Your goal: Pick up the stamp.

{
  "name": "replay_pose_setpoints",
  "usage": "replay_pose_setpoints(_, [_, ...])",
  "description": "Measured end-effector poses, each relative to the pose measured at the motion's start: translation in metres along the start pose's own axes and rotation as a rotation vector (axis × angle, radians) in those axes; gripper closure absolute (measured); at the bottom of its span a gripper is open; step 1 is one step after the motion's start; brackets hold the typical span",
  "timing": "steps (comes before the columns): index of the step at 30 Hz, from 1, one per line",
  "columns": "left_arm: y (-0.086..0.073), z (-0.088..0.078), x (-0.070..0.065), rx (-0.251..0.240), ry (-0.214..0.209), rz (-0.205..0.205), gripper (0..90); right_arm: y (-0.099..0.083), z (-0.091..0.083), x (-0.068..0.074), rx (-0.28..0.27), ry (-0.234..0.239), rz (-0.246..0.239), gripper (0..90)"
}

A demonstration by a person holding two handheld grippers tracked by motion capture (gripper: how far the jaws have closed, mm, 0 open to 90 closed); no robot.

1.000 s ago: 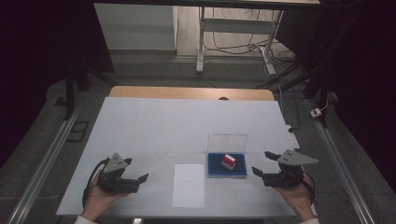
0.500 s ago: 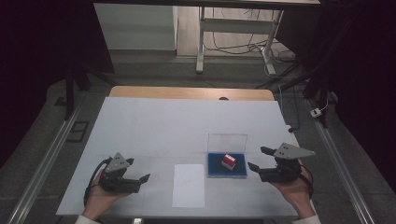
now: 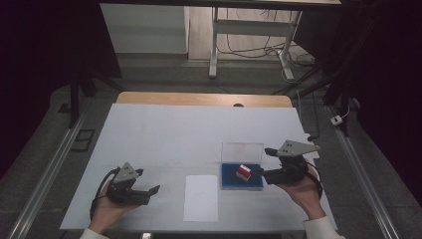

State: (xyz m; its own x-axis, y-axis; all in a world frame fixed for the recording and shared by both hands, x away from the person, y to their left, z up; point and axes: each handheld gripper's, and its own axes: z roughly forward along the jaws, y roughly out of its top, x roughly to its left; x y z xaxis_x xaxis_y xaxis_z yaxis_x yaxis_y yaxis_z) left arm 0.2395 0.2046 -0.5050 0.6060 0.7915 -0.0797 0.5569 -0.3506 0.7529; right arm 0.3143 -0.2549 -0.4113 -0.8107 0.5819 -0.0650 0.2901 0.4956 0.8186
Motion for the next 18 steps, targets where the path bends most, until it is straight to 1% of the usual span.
replay_pose_setpoints(1, [0.000, 0.000, 0.000, 0.001, 0.001, 0.001, 16.3, 0.000, 0.000, 0.000, 0.000, 0.000, 0.000, 24.2])
replay_pose_setpoints(2, [0.000, 0.000, 0.000, 0.001, 0.000, 0.000, 16.3, 0.003, 0.005, 0.000, -0.001, 0.010, 0.000, 24.3])
replay_pose_setpoints(3, [0.000, 0.000, 0.000, 0.000, 0.001, 0.001, 16.3, 0.003, 0.005, 0.000, -0.001, 0.010, 0.000, 24.3])
replay_pose_setpoints(4, [0.000, -0.001, 0.000, 0.001, 0.002, 0.003, 16.3, 0.004, 0.010, 0.000, -0.002, 0.025, 0.009, 24.8])
replay_pose_setpoints(7, [0.000, -0.001, 0.000, -0.001, 0.005, 0.006, 16.4, 0.004, 0.017, 0.001, 0.032, 0.027, -0.005, 25.2])
replay_pose_setpoints(12, [0.000, 0.000, -0.001, 0.004, 0.005, 0.008, 16.4, 0.003, 0.028, 0.003, 0.062, 0.052, -0.007, 26.9])
replay_pose_setpoints(16, [0.000, 0.002, -0.002, 0.007, 0.005, 0.005, 16.4, 0.003, 0.036, 0.003, 0.090, 0.062, -0.013, 27.9])
replay_pose_setpoints(18, [0.000, 0.003, -0.002, 0.012, 0.004, 0.011, 16.4, 0.002, 0.040, 0.001, 0.103, 0.066, -0.008, 28.9])
